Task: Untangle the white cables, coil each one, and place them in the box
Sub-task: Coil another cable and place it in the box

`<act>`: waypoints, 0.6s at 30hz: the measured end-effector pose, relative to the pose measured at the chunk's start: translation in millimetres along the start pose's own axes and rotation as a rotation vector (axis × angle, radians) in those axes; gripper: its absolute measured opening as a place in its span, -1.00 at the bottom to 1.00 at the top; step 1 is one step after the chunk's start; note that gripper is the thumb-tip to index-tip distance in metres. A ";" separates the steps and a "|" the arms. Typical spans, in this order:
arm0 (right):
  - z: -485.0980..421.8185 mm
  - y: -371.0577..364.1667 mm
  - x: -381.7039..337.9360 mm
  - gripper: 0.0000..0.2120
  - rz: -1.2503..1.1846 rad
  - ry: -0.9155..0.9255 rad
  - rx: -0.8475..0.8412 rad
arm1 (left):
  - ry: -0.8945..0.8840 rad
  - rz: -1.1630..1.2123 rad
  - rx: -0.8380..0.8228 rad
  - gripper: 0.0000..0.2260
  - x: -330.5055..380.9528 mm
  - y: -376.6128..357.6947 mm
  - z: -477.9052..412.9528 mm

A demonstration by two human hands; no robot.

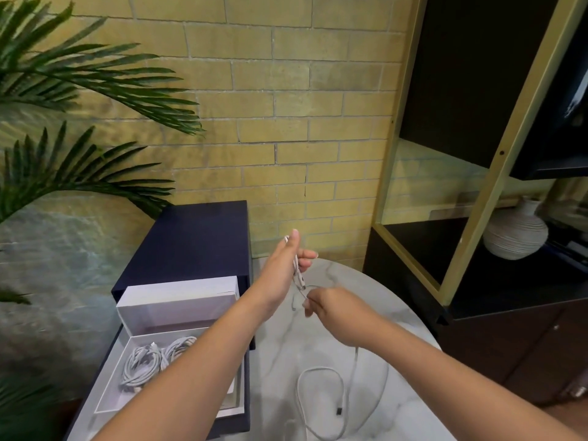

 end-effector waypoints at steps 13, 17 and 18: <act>-3.0 82.6 -11.1 -0.77 0.274 0.066 -0.085 | -0.177 -0.906 0.041 -0.52 0.1 -4.0 16.8; -8.4 102.4 -4.5 -0.77 0.361 0.052 -0.043 | -0.230 -1.027 0.052 -0.73 3.0 -5.7 19.2; -9.7 106.9 -3.3 -0.78 0.374 0.054 -0.025 | -0.235 -1.029 0.052 -0.77 3.7 -5.9 19.8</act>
Point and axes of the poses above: each hand's wrist, its own z-axis away from the middle knuckle, its own y-axis out of the back of the hand, x = y × z, the point moved 8 cm from there along -z, towards the middle knuckle, and after that the axes turned 10 degrees about y, right-handed, at the moved point
